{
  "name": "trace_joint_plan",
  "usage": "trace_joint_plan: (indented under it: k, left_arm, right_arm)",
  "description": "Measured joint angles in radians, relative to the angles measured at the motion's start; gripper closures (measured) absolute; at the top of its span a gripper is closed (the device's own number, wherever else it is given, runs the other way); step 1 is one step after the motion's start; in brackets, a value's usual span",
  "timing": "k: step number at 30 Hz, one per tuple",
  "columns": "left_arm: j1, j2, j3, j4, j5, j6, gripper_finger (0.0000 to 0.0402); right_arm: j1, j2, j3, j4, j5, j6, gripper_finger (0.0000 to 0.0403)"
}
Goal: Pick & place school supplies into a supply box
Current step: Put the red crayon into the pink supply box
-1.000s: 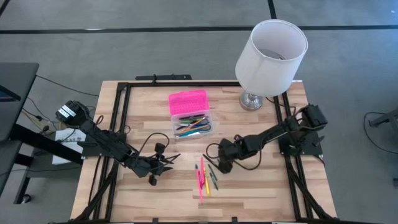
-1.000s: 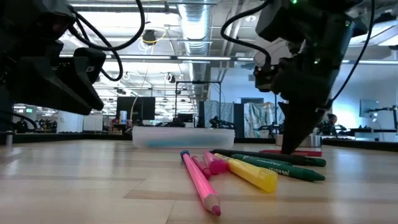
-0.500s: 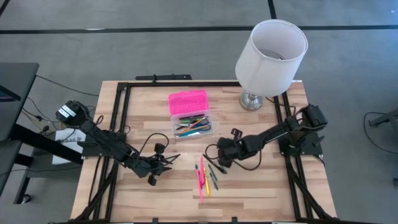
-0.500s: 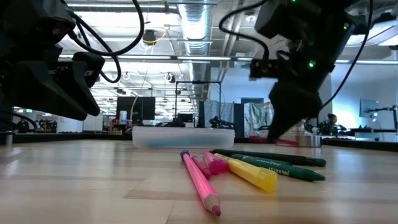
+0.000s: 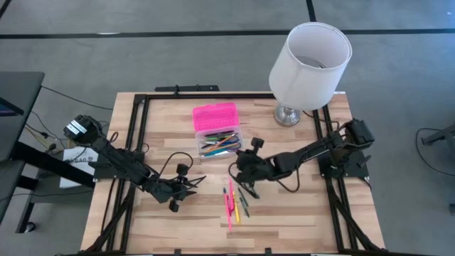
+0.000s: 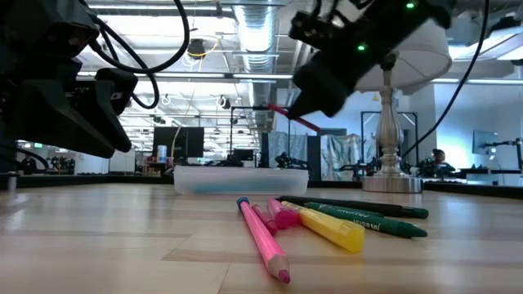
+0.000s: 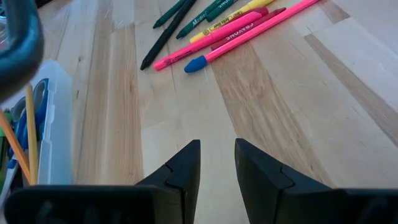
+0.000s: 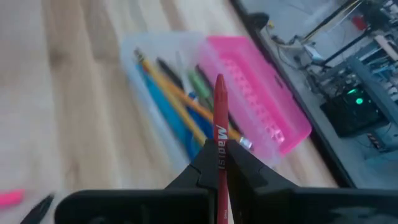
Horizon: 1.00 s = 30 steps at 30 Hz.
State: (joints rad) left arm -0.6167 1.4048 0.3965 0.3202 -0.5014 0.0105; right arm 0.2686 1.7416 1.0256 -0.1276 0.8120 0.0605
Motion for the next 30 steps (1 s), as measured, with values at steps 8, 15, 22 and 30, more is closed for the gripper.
trace_joint_plan:
  k: [8,15,22,30]
  left_arm:
    - [0.0,0.0,0.0,0.0,0.0,0.001,0.0306]
    - [0.0,0.0,0.0,-0.001,0.001,0.005,0.0306]
    - [0.0,0.0,0.0,-0.01,0.001,0.006,0.0306]
    - [0.0,0.0,0.0,-0.021,0.0,0.01,0.0306]
  right_arm:
    - [-0.129,0.0,0.0,0.111,-0.139,-0.095,0.0399]
    - [-0.202,0.017,0.001,0.134,-0.281,-0.122,0.04]
    - [-0.245,0.131,0.004,0.235,-0.373,-0.245,0.0398]
    - [-0.251,0.22,0.112,0.223,-0.348,-0.306,0.0393]
